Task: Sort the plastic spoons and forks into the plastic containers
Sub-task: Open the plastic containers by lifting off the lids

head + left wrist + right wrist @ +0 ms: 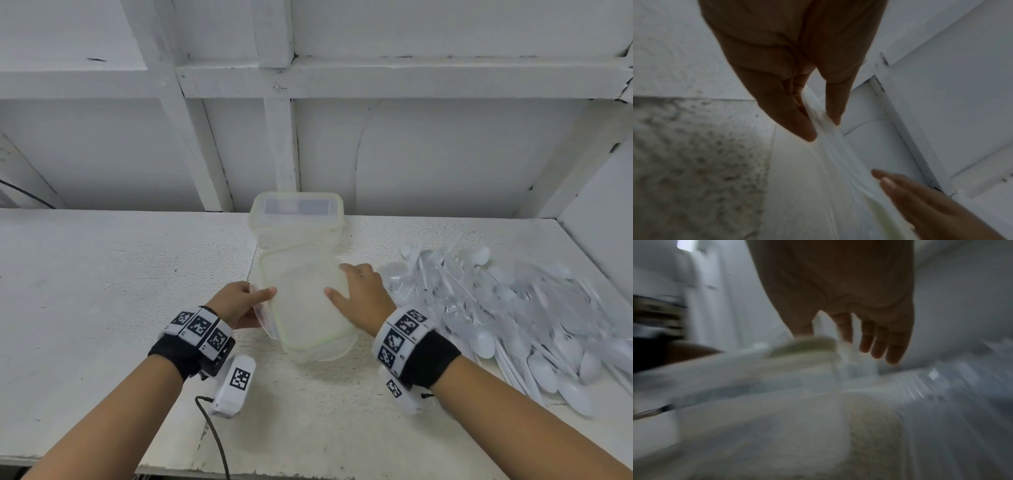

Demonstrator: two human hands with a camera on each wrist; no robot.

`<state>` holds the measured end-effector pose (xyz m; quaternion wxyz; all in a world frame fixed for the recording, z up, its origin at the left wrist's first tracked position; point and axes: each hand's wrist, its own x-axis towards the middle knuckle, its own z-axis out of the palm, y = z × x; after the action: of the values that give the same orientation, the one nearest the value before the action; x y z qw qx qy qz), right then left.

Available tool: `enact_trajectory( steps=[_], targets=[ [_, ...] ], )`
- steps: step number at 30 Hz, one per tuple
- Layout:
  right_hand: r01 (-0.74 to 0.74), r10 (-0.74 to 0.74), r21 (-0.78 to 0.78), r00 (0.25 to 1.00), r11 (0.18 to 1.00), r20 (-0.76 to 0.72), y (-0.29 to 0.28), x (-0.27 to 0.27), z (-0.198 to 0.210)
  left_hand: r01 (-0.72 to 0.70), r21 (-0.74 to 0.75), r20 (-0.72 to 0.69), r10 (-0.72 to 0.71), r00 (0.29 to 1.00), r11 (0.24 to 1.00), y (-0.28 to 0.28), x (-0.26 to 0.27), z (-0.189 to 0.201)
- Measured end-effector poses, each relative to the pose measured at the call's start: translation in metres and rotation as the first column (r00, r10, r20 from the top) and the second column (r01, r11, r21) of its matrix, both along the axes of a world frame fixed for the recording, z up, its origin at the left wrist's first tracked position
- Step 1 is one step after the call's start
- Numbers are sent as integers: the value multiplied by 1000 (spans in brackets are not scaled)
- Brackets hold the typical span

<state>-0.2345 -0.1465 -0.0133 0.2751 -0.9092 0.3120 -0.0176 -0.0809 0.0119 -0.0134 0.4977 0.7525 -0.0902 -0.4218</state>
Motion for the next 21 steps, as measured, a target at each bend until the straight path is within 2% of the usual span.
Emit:
enact_trajectory(
  steps=[3, 5, 7, 8, 10, 12, 14, 15, 18, 21],
  targets=[
    [-276, 272, -66, 960, 959, -59, 26, -13, 19, 15, -50, 127, -8, 992, 999, -6, -1, 20],
    [-307, 296, -107, 949, 946, -107, 38, -17, 27, 4, -168, 150, 21, 988, 986, -13, -5, 39],
    [-275, 269, -223, 961, 935, -55, 39, -19, 32, 12, -276, 133, 26, 991, 961, -19, -10, 53],
    [-246, 257, -286, 966, 926, 1, 37, -20, 32, 31, -284, 158, 15, 987, 958, -22, -12, 55],
    [-157, 232, -352, 955, 923, 182, 28, -22, 32, 47, -183, 318, 14, 948, 982, -27, -13, 50],
    [-74, 215, -356, 901, 931, 376, 20, -24, 30, 18, 94, 472, -61, 879, 995, -26, -11, 34],
    [22, 179, -362, 841, 932, 510, 11, -28, 28, 24, 329, 423, -170, 890, 944, -21, -13, 13],
    [54, 157, -359, 833, 932, 531, 7, -32, 26, 51, 344, 348, -178, 920, 937, -19, -15, 5],
    [149, 64, -327, 826, 933, 560, -2, -42, 19, 34, 175, 161, -62, 985, 984, -16, -18, -5],
    [211, -27, -239, 800, 948, 600, -3, -50, 15, -33, 87, 135, 21, 991, 996, -8, -9, 1]
  ],
)
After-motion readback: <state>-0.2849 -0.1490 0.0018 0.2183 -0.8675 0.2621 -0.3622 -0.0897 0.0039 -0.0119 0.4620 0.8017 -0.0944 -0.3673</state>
